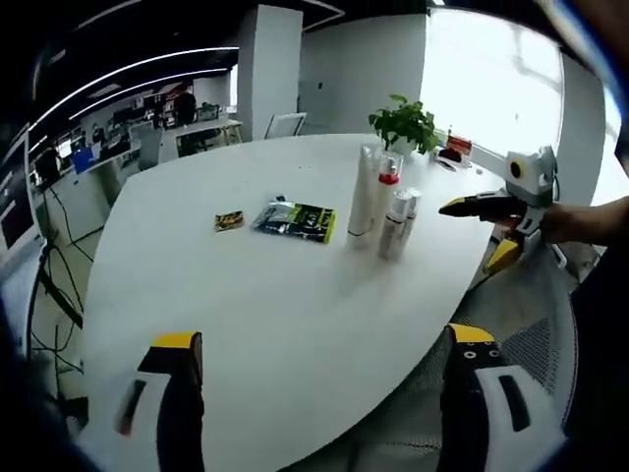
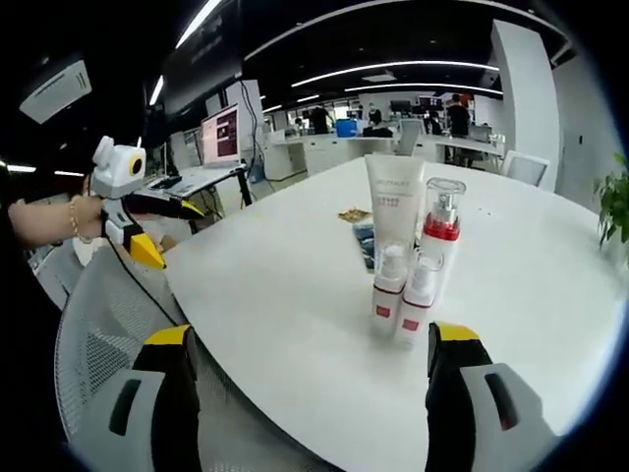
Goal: Arrange the skincare products in the storage area until every visible bottle or jar stands upright without overlapping.
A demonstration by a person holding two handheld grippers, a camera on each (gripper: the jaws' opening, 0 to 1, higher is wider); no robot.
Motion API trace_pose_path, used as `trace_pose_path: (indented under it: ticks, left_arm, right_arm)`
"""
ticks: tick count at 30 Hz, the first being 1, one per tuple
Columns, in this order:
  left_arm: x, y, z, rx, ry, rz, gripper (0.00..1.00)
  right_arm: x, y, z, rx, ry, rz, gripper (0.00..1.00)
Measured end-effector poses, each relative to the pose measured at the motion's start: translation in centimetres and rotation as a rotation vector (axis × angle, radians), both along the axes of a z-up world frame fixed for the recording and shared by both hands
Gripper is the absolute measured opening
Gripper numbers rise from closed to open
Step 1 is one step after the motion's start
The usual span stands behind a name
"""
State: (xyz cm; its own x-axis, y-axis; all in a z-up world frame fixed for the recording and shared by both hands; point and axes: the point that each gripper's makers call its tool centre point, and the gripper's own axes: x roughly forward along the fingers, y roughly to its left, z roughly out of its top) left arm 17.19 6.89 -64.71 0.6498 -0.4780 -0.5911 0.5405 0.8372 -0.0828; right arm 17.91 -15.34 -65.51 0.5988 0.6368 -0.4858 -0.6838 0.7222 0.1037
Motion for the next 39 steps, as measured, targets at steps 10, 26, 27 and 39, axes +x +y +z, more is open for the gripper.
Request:
trace_pose_path:
  ticks: [10, 26, 27, 39]
  left_arm:
    - [-0.9, 0.7, -1.2, -0.001, 0.016, 0.032, 0.98]
    - [-0.4, 0.7, -1.2, -0.003, 0.028, 0.037, 0.97]
    - [-0.3, 0.5, -1.2, -0.003, 0.028, 0.037, 0.97]
    - [2.6, -1.5, -0.7, 0.006, 0.018, 0.001, 0.96]
  right_arm:
    - [-0.1, 0.1, -0.2, -0.009, 0.006, 0.005, 0.97]
    - [-0.1, 0.0, -0.5, -0.016, 0.015, 0.006, 0.96]
    - [-0.1, 0.0, -0.5, -0.016, 0.016, 0.006, 0.96]
    - [0.0, -0.1, -0.6, -0.013, 0.023, -0.005, 0.96]
